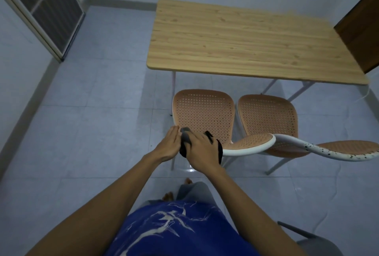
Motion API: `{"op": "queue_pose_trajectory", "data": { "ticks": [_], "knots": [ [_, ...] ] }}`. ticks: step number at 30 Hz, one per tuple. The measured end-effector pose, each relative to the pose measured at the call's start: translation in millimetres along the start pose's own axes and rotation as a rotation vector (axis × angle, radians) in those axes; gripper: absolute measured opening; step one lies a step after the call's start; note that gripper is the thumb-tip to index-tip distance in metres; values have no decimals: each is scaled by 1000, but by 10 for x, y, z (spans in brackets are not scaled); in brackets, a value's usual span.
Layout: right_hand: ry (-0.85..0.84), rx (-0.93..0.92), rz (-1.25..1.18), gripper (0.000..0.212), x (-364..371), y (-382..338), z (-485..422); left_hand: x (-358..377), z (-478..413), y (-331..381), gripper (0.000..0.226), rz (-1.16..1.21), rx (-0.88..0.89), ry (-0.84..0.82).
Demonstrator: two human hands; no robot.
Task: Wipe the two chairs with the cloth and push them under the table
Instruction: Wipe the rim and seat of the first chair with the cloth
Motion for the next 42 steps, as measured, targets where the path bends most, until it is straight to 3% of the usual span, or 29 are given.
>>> {"op": "queue_pose_trajectory", "data": {
  "ticks": [7, 13, 17, 24, 29, 33, 37, 42],
  "knots": [
    [212, -43, 185, 62, -113, 516, 520, 12, -8, 13, 56, -2, -38, 25],
    [138, -60, 203, 70, 182, -72, 107, -13, -14, 36, 55, 17, -18, 12],
    [132, -98, 143, 75, 125, -62, 155, -50, -40, 26, 53, 43, -1, -10],
    [236, -104, 190, 57, -196, 980, 625, -106, -74, 69, 51, -181, -22, -54],
    [309, 119, 107, 50, -82, 623, 505, 13, -125, 199, 52, -395, 72, -56],
    [288, 80, 53, 51, 72, 264, 437, 285, -57, 374, 58, -429, 157, -14],
    [184, -62, 140, 53, -136, 727, 554, 299, -63, 313, 59, -433, 194, -2],
    [234, 124, 167, 53, -362, 1290, 596, 287, -51, 275, 59, -500, 238, 8]
  ]
}}
Point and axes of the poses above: each hand's wrist, its own z-axis away from the middle knuckle, its own x-axis out of the palm, y = z × x, the point moved 3 cm from there along -z, towards the middle knuckle, and after that the axes turned 5 degrees about y, right-handed, at the moved point
